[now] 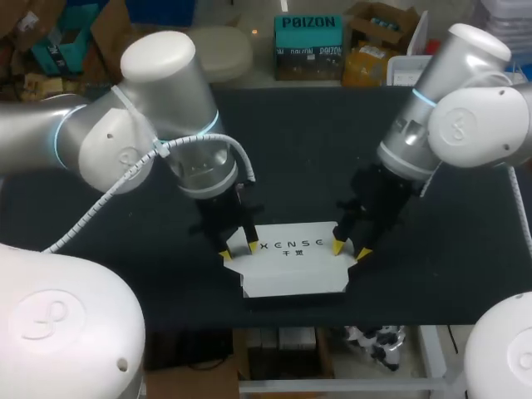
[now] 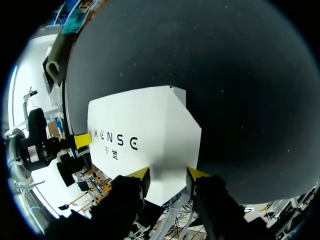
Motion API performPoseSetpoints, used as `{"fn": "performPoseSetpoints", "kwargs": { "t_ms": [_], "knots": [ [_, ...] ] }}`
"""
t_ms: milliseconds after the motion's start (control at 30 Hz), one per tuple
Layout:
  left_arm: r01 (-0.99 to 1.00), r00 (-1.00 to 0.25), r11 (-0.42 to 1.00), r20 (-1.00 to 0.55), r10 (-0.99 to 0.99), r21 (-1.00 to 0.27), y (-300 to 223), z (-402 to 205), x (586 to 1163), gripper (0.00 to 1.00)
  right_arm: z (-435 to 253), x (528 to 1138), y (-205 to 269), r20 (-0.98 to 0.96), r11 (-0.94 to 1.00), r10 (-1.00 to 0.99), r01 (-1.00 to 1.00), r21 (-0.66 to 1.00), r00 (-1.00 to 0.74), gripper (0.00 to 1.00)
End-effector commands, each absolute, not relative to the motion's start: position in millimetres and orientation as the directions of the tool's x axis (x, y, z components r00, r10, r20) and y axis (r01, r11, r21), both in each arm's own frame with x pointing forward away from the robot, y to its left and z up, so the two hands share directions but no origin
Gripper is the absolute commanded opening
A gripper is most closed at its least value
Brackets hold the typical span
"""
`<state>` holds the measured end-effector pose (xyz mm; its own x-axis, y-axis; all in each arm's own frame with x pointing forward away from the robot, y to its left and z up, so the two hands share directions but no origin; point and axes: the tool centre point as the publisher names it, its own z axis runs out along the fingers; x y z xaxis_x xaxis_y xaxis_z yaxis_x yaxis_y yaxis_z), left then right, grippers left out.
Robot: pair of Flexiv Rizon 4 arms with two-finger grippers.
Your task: Assemble the packaging by folding the flat box into shape, placing the metal phone stand inside, and closing the box properly
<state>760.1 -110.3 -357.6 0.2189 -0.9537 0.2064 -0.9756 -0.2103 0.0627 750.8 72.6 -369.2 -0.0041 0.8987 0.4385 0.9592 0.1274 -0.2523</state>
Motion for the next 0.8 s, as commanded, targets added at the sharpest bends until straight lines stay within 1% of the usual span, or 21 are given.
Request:
{"fn": "performPoseSetpoints", "kwargs": {
  "t_ms": [33, 433, 800],
  "knots": [
    [-0.976, 0.217, -0.211, 0.223, -0.950, 0.054, -109, -360, 757, 0.47, -369, 748, 71, 0.446, 0.124, 0.895, 0.959, -0.253, 0.002, 0.49],
    [-0.985, 0.173, -0.167, 0.235, -0.956, 0.043, -119, -361, 756, 0.47, -370, 752, 72, 0.457, 0.107, 0.889, 0.958, -0.266, 0.027, 0.49],
    [-0.987, 0.157, -0.155, 0.253, -0.955, 0.029, -122, -366, 755, 0.47, -369, 754, 75, 0.461, 0.109, 0.887, 0.960, -0.258, 0.023, 0.49]
  ]
}}
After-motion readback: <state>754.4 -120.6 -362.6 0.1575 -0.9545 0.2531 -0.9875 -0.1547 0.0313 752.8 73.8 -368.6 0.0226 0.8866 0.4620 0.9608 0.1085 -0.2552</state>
